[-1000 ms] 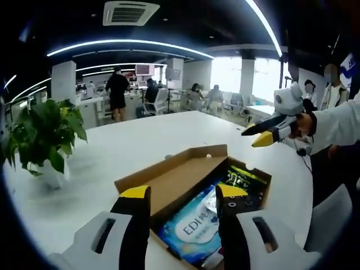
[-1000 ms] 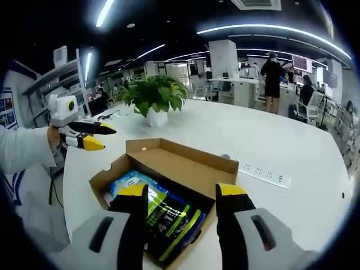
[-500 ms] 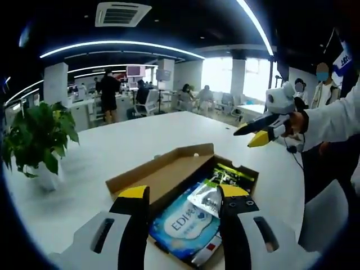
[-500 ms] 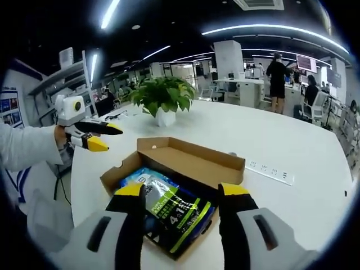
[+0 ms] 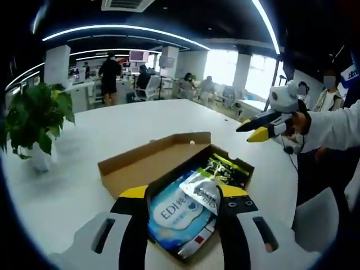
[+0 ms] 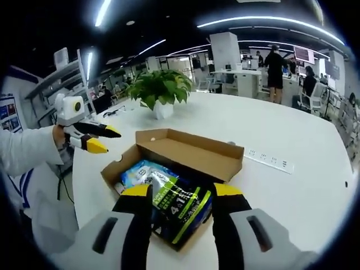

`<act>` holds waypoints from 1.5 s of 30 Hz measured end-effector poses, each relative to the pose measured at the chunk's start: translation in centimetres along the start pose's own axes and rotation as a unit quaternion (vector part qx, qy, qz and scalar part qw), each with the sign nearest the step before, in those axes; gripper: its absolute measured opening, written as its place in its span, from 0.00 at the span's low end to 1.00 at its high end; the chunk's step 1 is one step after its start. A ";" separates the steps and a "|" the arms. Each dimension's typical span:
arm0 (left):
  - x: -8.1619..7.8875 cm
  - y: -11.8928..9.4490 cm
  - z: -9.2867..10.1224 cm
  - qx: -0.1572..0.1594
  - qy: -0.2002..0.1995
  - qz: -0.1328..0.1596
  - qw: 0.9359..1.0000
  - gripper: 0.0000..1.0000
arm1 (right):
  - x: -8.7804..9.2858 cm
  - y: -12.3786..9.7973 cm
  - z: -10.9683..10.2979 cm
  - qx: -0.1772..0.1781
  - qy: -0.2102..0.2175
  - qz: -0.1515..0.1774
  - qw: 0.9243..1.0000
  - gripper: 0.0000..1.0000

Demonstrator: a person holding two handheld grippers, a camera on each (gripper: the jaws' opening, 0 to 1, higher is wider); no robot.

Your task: Operate the shoe box by opening the lid, removing the specified soft item, and placing it in the target area until the item is outside and the box remains undamaged.

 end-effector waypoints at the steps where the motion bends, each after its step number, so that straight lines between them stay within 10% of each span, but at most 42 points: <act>1: 0.2 0.1 0.0 -0.001 -0.005 -0.005 1.000 0.50 | 0.1 0.0 0.0 0.000 0.002 -0.002 1.000 0.37; 9: 1.5 0.4 0.7 0.018 -0.077 -0.065 0.995 0.48 | 1.8 -0.1 0.0 -0.003 0.074 -0.066 0.995 0.28; 45: 3.7 4.0 3.4 0.021 -0.187 -0.164 0.968 0.38 | 5.5 1.7 -0.1 0.049 0.098 -0.178 0.978 0.20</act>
Point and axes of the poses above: the point that each gripper's makers call its tool centre point, and the gripper's own axes: y roughly forward along the fingers, z roughly to its right, x roughly out of its underside, the point moved 3 cm from there along -y, roughly backward along the fingers, and after that the axes turned 6 degrees about y, right-handed, at the moved point
